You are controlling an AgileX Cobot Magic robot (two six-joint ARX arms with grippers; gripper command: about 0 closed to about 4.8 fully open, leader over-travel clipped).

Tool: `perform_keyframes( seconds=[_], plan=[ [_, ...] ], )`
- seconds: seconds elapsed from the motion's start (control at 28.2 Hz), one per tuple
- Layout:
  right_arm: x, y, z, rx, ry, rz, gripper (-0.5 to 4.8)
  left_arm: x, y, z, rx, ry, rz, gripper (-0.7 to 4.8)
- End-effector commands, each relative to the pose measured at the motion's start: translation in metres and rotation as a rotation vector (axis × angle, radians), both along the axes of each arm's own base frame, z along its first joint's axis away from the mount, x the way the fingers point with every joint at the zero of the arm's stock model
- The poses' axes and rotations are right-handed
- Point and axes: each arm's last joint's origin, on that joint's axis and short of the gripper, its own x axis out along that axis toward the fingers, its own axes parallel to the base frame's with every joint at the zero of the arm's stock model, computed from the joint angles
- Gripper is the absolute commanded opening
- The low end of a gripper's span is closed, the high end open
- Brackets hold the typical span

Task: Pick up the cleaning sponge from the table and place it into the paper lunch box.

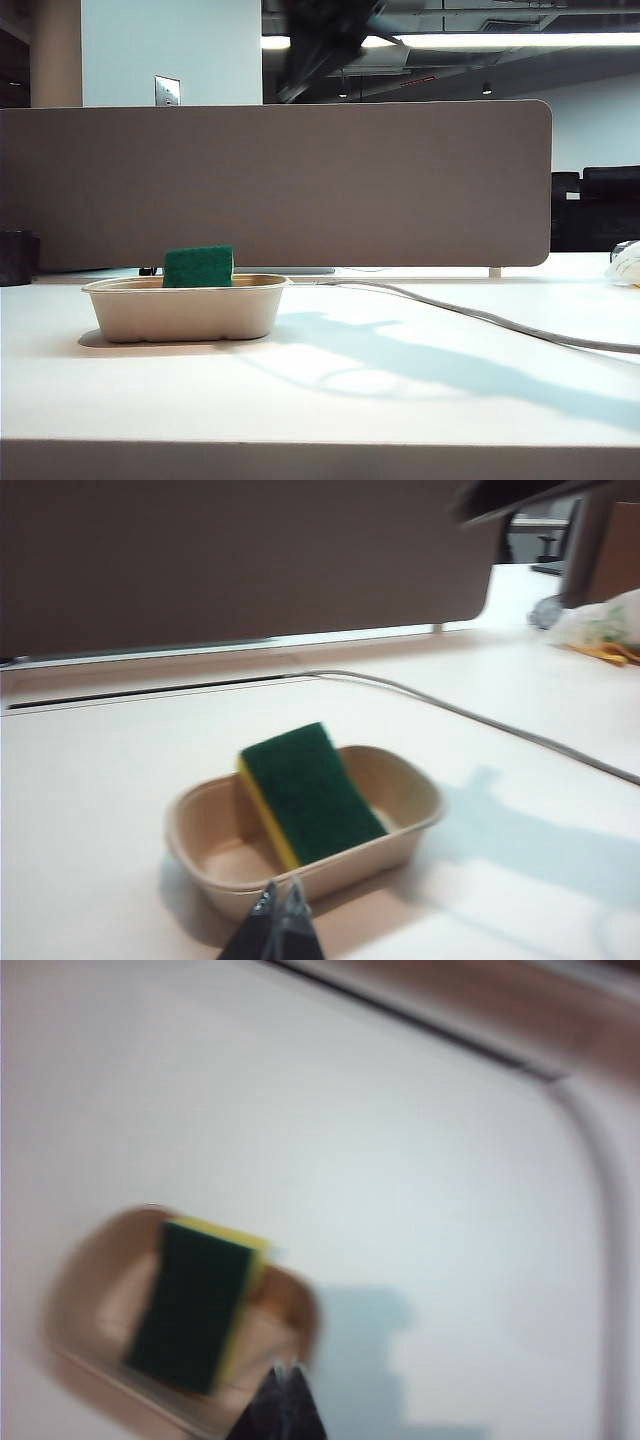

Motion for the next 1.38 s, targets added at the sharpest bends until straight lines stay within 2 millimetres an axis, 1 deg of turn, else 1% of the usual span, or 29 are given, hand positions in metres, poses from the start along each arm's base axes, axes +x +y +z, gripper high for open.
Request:
perform_keyframes(
  seconds=[0.04, 0.07, 0.11, 0.14, 0.18, 0.21, 0.25, 0.39, 0.46, 0.5, 0.53, 0.57, 0.6, 0.64, 0.67, 0.71, 0.75, 0.85, 1.1, 1.31, 1.38],
  plan=[
    [-0.025, -0.019, 0.033, -0.087, -0.134, -0.062, -0.05, 0.002, 0.005, 0.002, -0.003, -0.013, 0.051, -0.05],
    [-0.031, -0.025, 0.042, -0.067, -0.153, -0.063, -0.05, 0.002, 0.006, 0.002, -0.003, -0.013, 0.066, -0.05],
    [-0.04, -0.034, 0.055, -0.038, -0.183, -0.067, -0.05, 0.003, 0.01, 0.002, -0.003, -0.013, 0.105, -0.05],
    [-0.047, -0.04, 0.064, -0.018, -0.202, -0.068, -0.05, 0.004, 0.013, 0.002, -0.002, -0.013, 0.13, -0.05],
    [-0.059, -0.049, 0.078, 0.017, -0.237, -0.067, -0.05, 0.004, 0.017, 0.002, -0.002, -0.013, 0.176, -0.05],
    [-0.065, -0.053, 0.083, 0.032, -0.252, -0.066, -0.05, 0.005, 0.019, 0.002, -0.002, -0.013, 0.204, -0.05],
    [-0.078, -0.061, 0.095, 0.06, -0.288, -0.063, -0.05, 0.005, 0.023, 0.002, -0.002, -0.013, 0.239, -0.05],
    [-0.108, -0.082, 0.119, 0.108, -0.366, -0.043, -0.05, 0.006, 0.027, 0.002, -0.002, -0.013, 0.279, -0.05],
    [-0.12, -0.091, 0.121, 0.116, -0.39, -0.04, -0.05, 0.005, 0.027, 0.002, -0.002, -0.014, 0.278, -0.05],
    [-0.122, -0.094, 0.119, 0.116, -0.399, -0.048, -0.05, 0.006, 0.027, 0.002, -0.002, -0.013, 0.279, -0.06],
    [-0.128, -0.101, 0.11, 0.128, -0.419, -0.07, -0.05, 0.006, 0.027, 0.002, -0.001, -0.013, 0.279, -0.05],
    [-0.132, -0.106, 0.106, 0.139, -0.427, -0.084, -0.05, 0.006, 0.027, 0.002, -0.002, -0.013, 0.279, -0.06],
    [-0.142, -0.116, 0.095, 0.181, -0.441, -0.096, -0.05, 0.006, 0.027, 0.002, -0.001, -0.013, 0.277, -0.06],
    [-0.147, -0.121, 0.09, 0.203, -0.46, -0.096, -0.05, 0.005, 0.027, 0.002, -0.002, -0.014, 0.278, -0.05],
    [-0.153, -0.128, 0.08, 0.222, -0.477, -0.1, -0.05, 0.006, 0.027, 0.002, -0.002, -0.013, 0.278, -0.05],
    [-0.156, -0.131, 0.075, 0.227, -0.481, -0.101, -0.04, 0.006, 0.027, 0.002, -0.002, -0.013, 0.279, -0.06],
    [-0.162, -0.137, 0.064, 0.218, -0.475, -0.101, -0.04, 0.006, 0.027, 0.002, -0.002, -0.013, 0.278, -0.05],
    [-0.171, -0.147, 0.05, 0.178, -0.44, -0.096, -0.04, 0.006, 0.027, 0.002, -0.001, -0.013, 0.278, -0.05],
    [-0.174, -0.151, 0.038, 0.081, -0.354, -0.083, -0.04, 0.006, 0.027, 0.002, -0.002, -0.013, 0.278, -0.05],
    [-0.175, -0.152, 0.032, -0.022, -0.366, -0.046, -0.04, 0.006, 0.027, 0.002, -0.002, -0.013, 0.278, -0.05],
    [-0.169, -0.163, 0.02, -0.081, -0.392, -0.118, -0.04, 0.005, 0.027, 0.002, -0.002, -0.014, 0.277, -0.06]
  ],
)
